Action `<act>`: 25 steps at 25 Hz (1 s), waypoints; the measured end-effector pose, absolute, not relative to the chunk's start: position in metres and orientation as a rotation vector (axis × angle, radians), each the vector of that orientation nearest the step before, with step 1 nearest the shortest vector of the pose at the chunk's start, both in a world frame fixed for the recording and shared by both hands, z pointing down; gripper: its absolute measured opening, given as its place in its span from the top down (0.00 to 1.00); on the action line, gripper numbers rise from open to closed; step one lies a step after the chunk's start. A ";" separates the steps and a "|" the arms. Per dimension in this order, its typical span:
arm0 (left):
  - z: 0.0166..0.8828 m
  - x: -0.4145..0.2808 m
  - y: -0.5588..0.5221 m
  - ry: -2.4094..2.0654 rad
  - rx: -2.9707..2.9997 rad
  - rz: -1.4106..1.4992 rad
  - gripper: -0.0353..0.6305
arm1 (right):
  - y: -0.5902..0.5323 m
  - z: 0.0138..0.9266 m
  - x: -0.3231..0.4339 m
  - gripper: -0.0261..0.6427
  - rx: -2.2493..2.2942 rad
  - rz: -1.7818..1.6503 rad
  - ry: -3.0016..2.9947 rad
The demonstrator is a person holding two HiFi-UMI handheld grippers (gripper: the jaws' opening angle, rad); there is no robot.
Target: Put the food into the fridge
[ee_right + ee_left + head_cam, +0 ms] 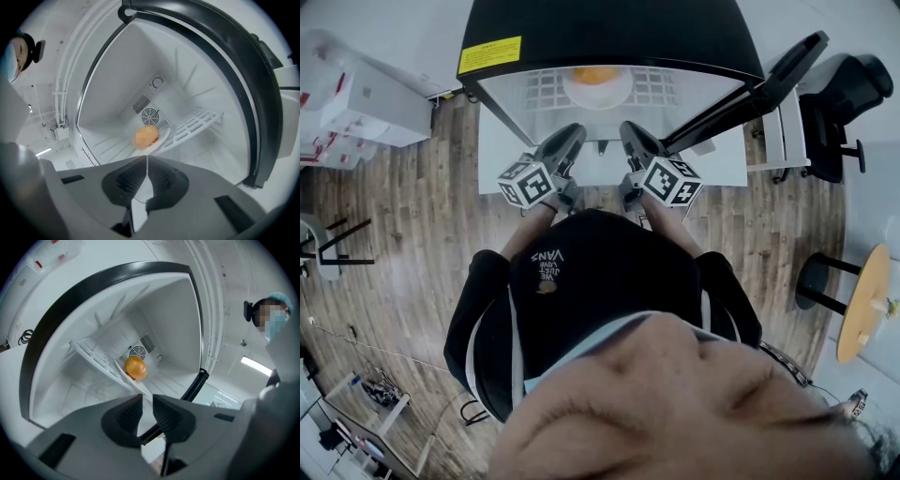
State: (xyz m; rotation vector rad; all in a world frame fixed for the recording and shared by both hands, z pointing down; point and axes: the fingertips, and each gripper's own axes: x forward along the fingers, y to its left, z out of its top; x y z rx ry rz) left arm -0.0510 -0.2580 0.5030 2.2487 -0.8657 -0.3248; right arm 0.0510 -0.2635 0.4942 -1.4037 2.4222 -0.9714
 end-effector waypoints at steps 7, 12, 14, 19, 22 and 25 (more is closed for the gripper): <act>0.503 -0.061 -0.244 -0.873 2.298 -0.283 0.86 | -0.248 0.494 0.042 0.93 -1.426 -0.943 2.422; 0.501 -0.066 -0.236 -0.840 2.339 -0.257 0.86 | -0.240 0.495 0.036 0.93 -1.457 -0.930 2.397; 0.501 -0.069 -0.233 -0.824 2.351 -0.248 0.86 | -0.236 0.496 0.033 0.93 -1.472 -0.926 2.387; 0.504 -0.077 -0.228 -0.780 2.374 -0.225 0.86 | -0.230 0.498 0.025 0.93 -1.511 -0.918 2.350; 0.506 -0.081 -0.228 -0.758 2.385 -0.219 0.86 | -0.227 0.500 0.021 0.93 -1.532 -0.912 2.332; 0.509 -0.084 -0.227 -0.738 2.390 -0.211 0.86 | -0.223 0.503 0.019 0.93 -1.554 -0.907 2.314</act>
